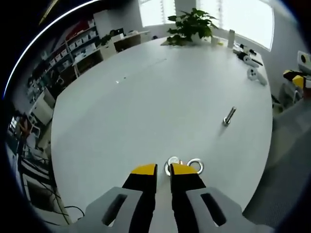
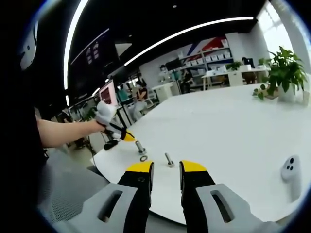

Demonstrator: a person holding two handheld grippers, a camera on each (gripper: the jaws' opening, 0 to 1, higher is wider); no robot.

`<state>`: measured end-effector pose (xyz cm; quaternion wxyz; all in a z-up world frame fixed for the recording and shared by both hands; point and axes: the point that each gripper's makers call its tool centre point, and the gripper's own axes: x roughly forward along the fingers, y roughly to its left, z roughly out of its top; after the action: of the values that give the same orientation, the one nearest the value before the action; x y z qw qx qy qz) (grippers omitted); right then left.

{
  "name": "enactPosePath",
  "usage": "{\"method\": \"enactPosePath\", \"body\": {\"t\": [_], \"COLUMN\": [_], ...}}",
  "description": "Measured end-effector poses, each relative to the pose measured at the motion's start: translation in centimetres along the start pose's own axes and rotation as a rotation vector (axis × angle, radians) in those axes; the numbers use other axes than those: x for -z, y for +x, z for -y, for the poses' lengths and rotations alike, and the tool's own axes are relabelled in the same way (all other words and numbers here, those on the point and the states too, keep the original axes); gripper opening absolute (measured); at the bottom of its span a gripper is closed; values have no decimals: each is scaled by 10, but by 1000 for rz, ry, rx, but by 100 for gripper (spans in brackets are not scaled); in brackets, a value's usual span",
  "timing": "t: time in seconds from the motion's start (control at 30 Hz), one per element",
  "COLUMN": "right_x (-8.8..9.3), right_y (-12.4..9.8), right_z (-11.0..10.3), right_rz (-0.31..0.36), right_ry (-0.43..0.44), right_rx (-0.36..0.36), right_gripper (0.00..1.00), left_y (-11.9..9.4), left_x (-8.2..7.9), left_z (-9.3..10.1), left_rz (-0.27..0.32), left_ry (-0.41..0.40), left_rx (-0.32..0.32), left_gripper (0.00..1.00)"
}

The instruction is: Place the washer onto the threaded stud by aligning its center hole with the stud, sliding it down to the base, and recovering from edge contact or off-axis alignment until the washer reaches the visible bottom stop.

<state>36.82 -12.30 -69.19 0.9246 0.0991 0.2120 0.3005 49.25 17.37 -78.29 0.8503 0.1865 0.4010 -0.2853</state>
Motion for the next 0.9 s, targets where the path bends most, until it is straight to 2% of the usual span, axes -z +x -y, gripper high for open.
{"method": "enactPosePath", "body": {"t": [0.17, 0.33, 0.57, 0.73, 0.77, 0.83, 0.9], "right_x": [0, 1, 0, 1, 0, 0, 0], "right_y": [-1, 0, -1, 0, -1, -1, -1], "right_z": [2, 1, 1, 0, 0, 0, 0], "right_rz": [4, -2, 3, -5, -3, -1, -1], "right_ry": [1, -4, -3, -9, -6, -3, -4], "right_rx": [6, 2, 5, 4, 5, 4, 4], "right_gripper": [23, 23, 23, 23, 23, 23, 23], "left_y": [-10, -13, 0, 18, 22, 29, 35], "left_x": [-2, 6, 22, 27, 27, 27, 30], "left_z": [7, 28, 52, 60, 59, 57, 60], "left_rz": [30, 8, -53, -87, -85, -100, -118], "left_ry": [-81, -63, 68, 96, 121, 236, 243], "left_rx": [16, 59, 117, 144, 137, 120, 132], "left_gripper": [7, 6, 2, 2, 3, 6, 6]}}
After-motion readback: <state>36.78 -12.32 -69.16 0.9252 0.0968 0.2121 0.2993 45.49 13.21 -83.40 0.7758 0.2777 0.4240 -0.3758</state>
